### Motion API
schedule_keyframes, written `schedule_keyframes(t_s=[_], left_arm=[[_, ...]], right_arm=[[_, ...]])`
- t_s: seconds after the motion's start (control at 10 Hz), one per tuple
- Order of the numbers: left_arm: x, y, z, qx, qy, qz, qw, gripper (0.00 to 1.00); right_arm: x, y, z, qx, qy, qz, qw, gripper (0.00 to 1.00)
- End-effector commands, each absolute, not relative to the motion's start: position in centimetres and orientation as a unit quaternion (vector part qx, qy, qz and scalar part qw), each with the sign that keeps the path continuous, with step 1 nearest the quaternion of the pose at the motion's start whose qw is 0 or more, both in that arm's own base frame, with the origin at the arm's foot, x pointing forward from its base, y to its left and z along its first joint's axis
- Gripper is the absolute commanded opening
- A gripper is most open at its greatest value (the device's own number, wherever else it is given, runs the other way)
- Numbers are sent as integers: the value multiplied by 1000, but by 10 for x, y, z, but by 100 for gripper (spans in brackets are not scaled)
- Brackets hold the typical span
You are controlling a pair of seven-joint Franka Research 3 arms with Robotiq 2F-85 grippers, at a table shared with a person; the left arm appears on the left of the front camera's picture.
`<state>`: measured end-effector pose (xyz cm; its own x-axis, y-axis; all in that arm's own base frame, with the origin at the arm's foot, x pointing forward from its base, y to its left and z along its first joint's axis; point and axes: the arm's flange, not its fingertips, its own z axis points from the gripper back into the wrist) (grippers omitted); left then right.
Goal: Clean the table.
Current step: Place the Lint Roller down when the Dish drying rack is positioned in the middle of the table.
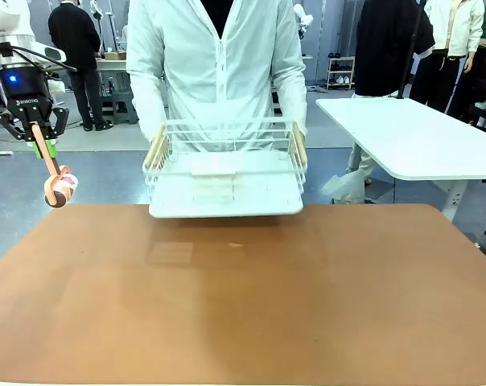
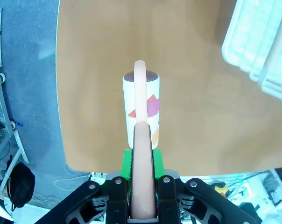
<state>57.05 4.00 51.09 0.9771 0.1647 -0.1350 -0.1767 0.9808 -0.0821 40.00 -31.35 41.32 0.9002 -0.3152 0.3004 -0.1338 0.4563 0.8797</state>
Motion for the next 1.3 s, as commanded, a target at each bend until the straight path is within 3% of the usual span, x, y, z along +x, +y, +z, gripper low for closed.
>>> schedule_keyframes(t_s=[0.0,1.2], left_arm=[[570,41,514,-40,65,86,993,19],[570,41,514,-40,65,86,993,19]], right_arm=[[399,-312,417,516,-214,-56,828,100],[399,-312,417,516,-214,-56,828,100]])
